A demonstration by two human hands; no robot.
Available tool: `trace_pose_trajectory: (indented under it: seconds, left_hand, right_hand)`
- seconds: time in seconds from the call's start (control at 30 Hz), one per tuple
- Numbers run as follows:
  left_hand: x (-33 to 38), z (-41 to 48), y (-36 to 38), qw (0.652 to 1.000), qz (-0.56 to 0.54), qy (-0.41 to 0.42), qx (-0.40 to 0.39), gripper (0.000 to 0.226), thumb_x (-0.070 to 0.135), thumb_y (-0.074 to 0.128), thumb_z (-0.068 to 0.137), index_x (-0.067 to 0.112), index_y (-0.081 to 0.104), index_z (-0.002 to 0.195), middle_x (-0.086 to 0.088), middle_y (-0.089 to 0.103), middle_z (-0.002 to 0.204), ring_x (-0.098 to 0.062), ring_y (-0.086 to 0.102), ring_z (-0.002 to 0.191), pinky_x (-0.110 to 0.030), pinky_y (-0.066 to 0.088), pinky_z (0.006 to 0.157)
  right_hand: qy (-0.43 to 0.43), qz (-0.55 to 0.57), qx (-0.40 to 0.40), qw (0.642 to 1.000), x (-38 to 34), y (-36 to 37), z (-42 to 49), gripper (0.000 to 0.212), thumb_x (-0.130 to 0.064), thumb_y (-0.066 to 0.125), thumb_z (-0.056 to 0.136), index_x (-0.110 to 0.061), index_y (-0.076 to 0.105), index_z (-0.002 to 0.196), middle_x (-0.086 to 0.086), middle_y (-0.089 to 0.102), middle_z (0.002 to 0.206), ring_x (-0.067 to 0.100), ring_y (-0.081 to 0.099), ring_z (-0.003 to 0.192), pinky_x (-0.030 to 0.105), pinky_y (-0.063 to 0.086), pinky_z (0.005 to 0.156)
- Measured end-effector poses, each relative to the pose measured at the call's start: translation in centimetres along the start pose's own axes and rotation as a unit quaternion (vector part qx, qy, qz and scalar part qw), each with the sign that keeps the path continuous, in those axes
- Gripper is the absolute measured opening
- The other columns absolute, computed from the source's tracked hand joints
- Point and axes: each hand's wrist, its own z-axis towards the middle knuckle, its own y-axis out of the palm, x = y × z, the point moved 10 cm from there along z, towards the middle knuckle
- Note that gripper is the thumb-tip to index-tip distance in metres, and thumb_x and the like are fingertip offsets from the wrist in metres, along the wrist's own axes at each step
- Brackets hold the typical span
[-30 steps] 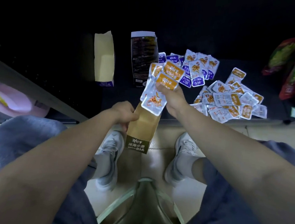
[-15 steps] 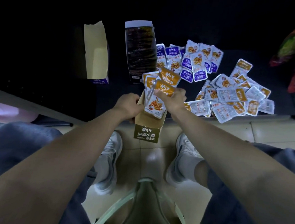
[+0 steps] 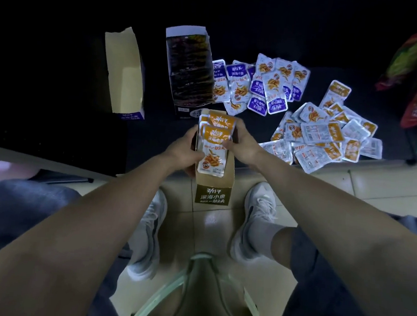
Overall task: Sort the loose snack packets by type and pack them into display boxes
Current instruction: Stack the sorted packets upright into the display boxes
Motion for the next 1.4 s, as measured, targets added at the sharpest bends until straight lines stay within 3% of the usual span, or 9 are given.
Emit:
trace_pose_trajectory:
  seconds: [0.17, 0.47, 0.6, 0.73, 0.9, 1.03, 1.13, 1.23, 1.4]
  left_hand:
    - [0.6, 1.2, -0.6, 0.998, 0.021, 0.047, 0.037, 0.076, 0.008, 0.06, 0.088, 0.035, 0.023, 0.149, -0.003, 0.058, 0.128, -0.023, 0.058, 0.115, -0.04, 0.052, 0.091]
    - [-0.6, 0.8, -3.8, 0.983, 0.07, 0.09, 0.146, 0.088, 0.023, 0.068, 0.085, 0.039, 0.011, 0.151, -0.006, 0.043, 0.145, -0.023, 0.046, 0.128, -0.039, 0.044, 0.1]
    - [-0.5, 1.3, -4.1, 0.984, 0.076, 0.087, 0.136, 0.088, 0.022, 0.066, 0.086, 0.039, 0.01, 0.151, -0.008, 0.044, 0.143, -0.025, 0.049, 0.125, -0.044, 0.047, 0.099]
    - [-0.2, 1.2, -5.5, 0.973, 0.1, 0.069, 0.194, 0.076, 0.02, 0.061, 0.091, 0.028, 0.017, 0.152, -0.013, 0.036, 0.144, -0.028, 0.047, 0.124, -0.031, 0.04, 0.093]
    - [0.5, 0.1, -6.4, 0.952, 0.139, 0.086, 0.258, 0.053, 0.024, 0.065, 0.088, 0.014, 0.042, 0.135, -0.012, 0.044, 0.132, -0.025, 0.056, 0.11, -0.028, 0.044, 0.08]
    - [1.6, -1.2, -7.1, 0.931, 0.164, 0.107, 0.309, 0.041, 0.023, 0.066, 0.086, 0.011, 0.048, 0.12, -0.012, 0.046, 0.124, -0.025, 0.056, 0.104, -0.035, 0.049, 0.079]
    - [1.4, -0.6, -6.6, 0.945, 0.165, 0.081, 0.271, 0.059, 0.024, 0.067, 0.086, 0.012, 0.039, 0.136, -0.015, 0.04, 0.134, -0.027, 0.053, 0.114, -0.035, 0.047, 0.086]
    - [1.0, 0.2, -5.7, 0.959, 0.157, 0.072, 0.226, 0.072, 0.02, 0.068, 0.086, 0.013, 0.028, 0.146, -0.016, 0.041, 0.14, -0.028, 0.048, 0.122, -0.03, 0.041, 0.087]
    - [0.4, 0.8, -5.2, 0.965, 0.134, 0.096, 0.204, 0.072, 0.021, 0.071, 0.082, 0.018, 0.034, 0.143, -0.012, 0.052, 0.131, -0.026, 0.05, 0.12, -0.031, 0.042, 0.088]
  right_hand:
    - [-0.025, -0.047, 0.05, 0.997, -0.1, -0.8, 0.9, 0.036, -0.003, 0.053, 0.094, -0.011, 0.038, 0.125, 0.008, 0.052, 0.127, 0.021, 0.049, 0.123, 0.036, 0.044, 0.102]
    - [-0.076, 0.028, -0.011, 0.997, -2.4, 1.8, 2.5, 0.04, 0.003, 0.051, 0.093, -0.019, 0.039, 0.125, 0.009, 0.05, 0.135, 0.022, 0.048, 0.127, 0.041, 0.044, 0.105]
    - [-0.059, 0.023, -0.025, 0.998, -2.5, 2.5, 3.2, 0.048, -0.006, 0.053, 0.095, -0.018, 0.033, 0.137, 0.008, 0.048, 0.141, 0.019, 0.046, 0.129, 0.04, 0.044, 0.106]
    - [-0.071, 0.02, 0.064, 0.995, -2.9, 0.5, 3.0, 0.045, -0.008, 0.063, 0.091, -0.007, 0.041, 0.13, 0.009, 0.055, 0.126, 0.013, 0.054, 0.108, 0.018, 0.048, 0.087]
    - [-0.042, -0.013, 0.032, 0.999, -2.2, 0.5, 3.1, 0.043, -0.022, 0.067, 0.089, -0.014, 0.047, 0.127, 0.006, 0.058, 0.121, 0.018, 0.056, 0.113, 0.035, 0.05, 0.094]
    - [-0.098, -0.031, 0.065, 0.993, -3.8, -0.8, 1.9, 0.043, -0.018, 0.066, 0.089, -0.014, 0.047, 0.128, 0.004, 0.052, 0.121, 0.023, 0.059, 0.103, 0.034, 0.052, 0.088]
    - [-0.163, -0.095, 0.06, 0.98, -5.4, -0.3, 1.2, 0.049, -0.015, 0.064, 0.089, -0.021, 0.045, 0.134, 0.007, 0.045, 0.132, 0.023, 0.059, 0.106, 0.039, 0.051, 0.094]
    - [-0.163, -0.232, 0.011, 0.959, -5.3, 1.7, 1.7, 0.072, -0.017, 0.061, 0.091, -0.025, 0.022, 0.151, 0.01, 0.032, 0.146, 0.025, 0.048, 0.123, 0.037, 0.045, 0.101]
    - [-0.214, -0.297, 0.057, 0.929, -6.3, 2.5, 2.4, 0.074, -0.014, 0.058, 0.089, -0.024, 0.021, 0.152, 0.009, 0.032, 0.143, 0.027, 0.051, 0.116, 0.04, 0.053, 0.083]
